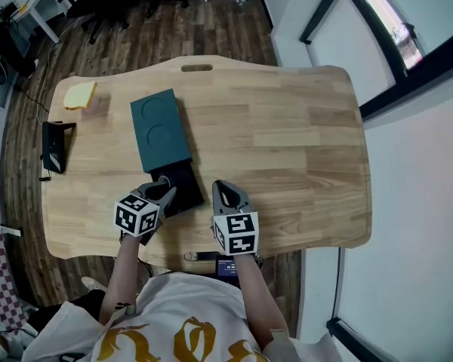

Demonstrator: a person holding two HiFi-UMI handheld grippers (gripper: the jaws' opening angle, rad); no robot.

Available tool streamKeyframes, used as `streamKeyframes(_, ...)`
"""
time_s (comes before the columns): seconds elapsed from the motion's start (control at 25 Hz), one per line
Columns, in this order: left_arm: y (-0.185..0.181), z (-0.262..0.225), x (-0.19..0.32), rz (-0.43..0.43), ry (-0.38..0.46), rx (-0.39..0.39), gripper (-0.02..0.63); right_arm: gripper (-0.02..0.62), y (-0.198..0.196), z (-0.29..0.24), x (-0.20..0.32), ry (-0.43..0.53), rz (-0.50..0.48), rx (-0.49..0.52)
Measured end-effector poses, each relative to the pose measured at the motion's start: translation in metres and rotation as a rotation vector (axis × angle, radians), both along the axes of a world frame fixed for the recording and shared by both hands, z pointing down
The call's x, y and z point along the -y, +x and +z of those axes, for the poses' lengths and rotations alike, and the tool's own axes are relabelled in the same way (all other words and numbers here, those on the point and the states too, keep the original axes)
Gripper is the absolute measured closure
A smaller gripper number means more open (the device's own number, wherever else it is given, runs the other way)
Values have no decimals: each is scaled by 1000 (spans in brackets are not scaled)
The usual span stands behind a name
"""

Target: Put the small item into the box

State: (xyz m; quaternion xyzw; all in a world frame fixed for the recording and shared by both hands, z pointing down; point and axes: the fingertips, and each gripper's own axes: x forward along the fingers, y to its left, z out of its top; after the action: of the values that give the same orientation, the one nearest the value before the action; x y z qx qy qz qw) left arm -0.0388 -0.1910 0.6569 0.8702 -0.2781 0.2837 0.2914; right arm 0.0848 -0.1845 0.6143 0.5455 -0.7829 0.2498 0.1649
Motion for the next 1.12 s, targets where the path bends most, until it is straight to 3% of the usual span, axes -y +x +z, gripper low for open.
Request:
streamKeyframes(0.64, 11, 29, -4, 122, -182, 163, 561, 591, 7, 13, 13, -38, -11, -6)
streamKeyframes(1.12, 17, 44, -9, 169, -286, 238, 561, 591, 14, 20, 22, -51, -20, -15)
